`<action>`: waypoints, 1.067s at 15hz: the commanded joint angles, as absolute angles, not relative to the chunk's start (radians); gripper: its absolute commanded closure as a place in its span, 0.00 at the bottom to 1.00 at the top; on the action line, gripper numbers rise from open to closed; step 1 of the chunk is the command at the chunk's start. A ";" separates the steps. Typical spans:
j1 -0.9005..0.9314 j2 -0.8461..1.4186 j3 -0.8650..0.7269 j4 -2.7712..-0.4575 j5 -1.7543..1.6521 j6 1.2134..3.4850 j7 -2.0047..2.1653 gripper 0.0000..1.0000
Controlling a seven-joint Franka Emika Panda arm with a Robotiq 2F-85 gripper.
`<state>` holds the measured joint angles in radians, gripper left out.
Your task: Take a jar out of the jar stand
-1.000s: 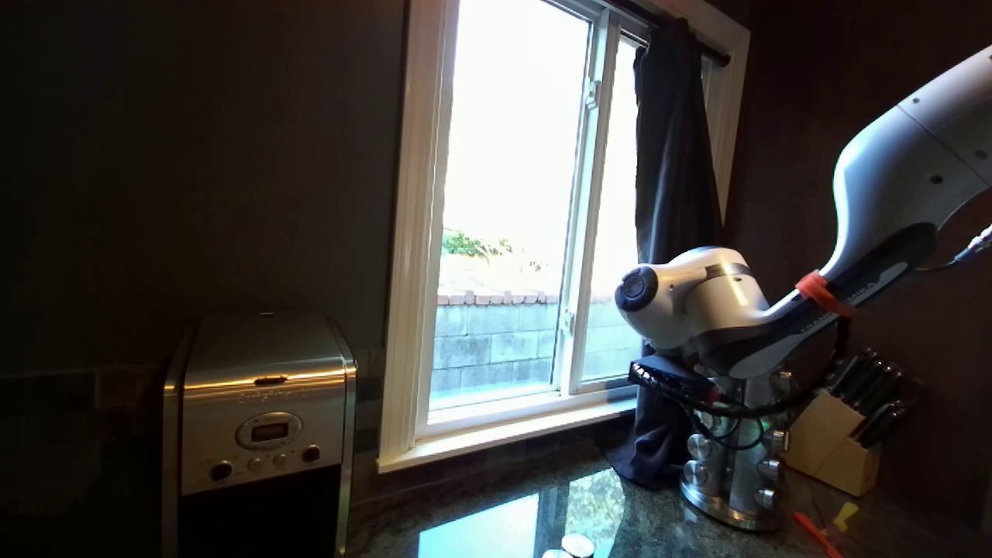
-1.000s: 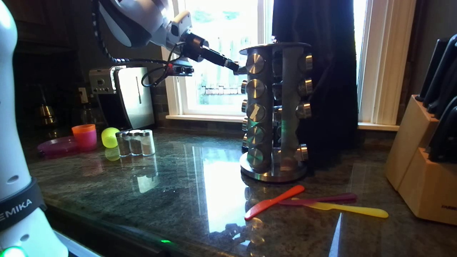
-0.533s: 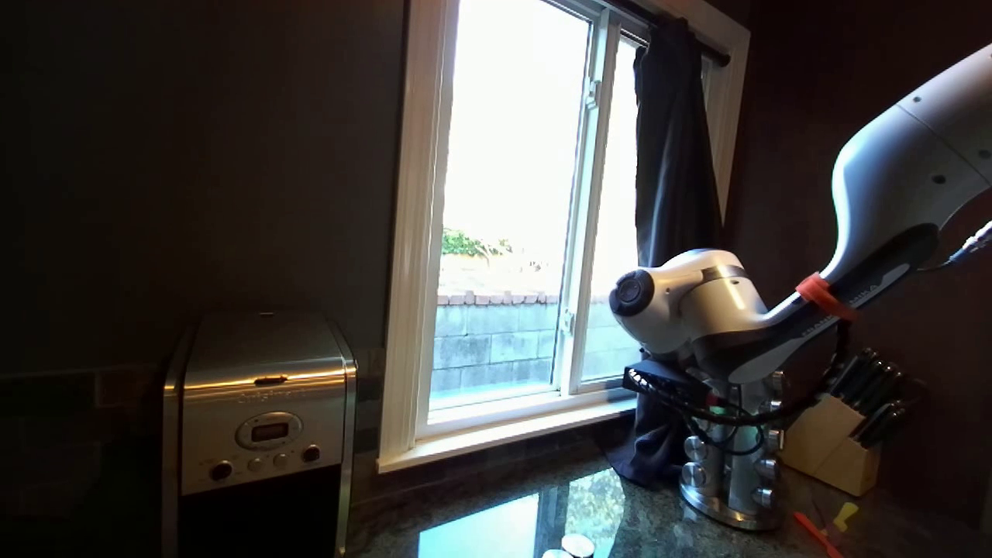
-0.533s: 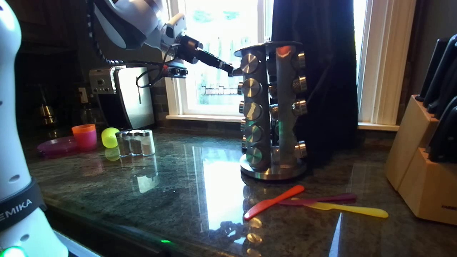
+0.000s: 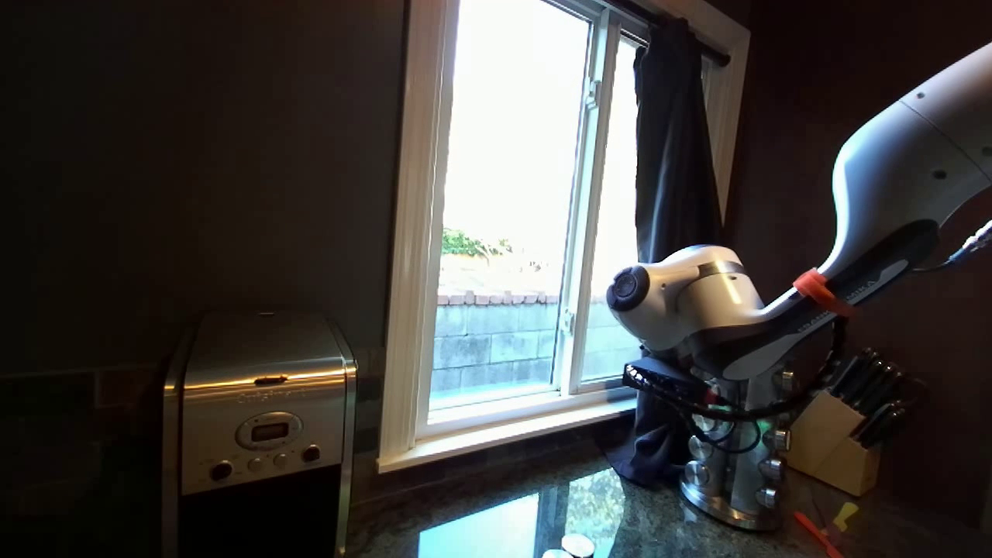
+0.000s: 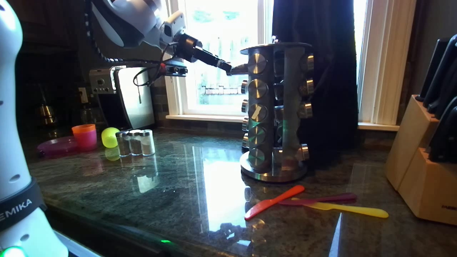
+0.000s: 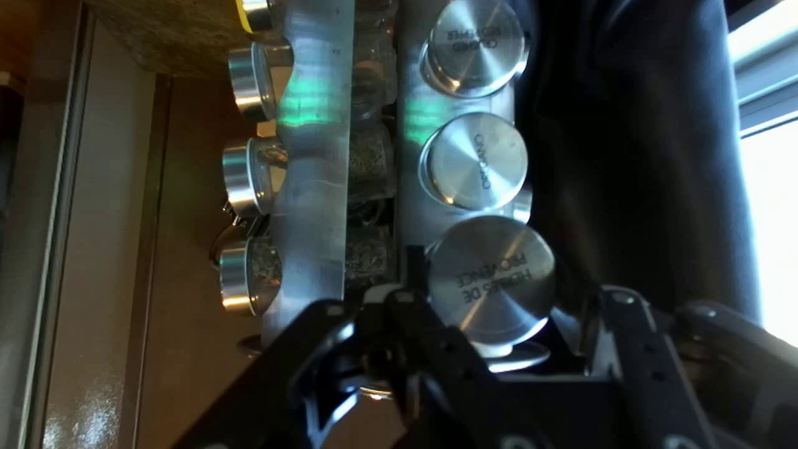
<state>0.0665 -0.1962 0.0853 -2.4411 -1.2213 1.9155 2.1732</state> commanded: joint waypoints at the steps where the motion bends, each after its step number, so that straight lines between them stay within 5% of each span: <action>1: 0.087 -0.212 0.092 -2.456 -1.175 1.922 2.174 0.75; 11: 0.132 -0.236 0.133 -2.471 -1.173 1.921 2.159 0.75; 16: 0.156 -0.371 0.099 -2.477 -0.913 2.035 1.843 0.75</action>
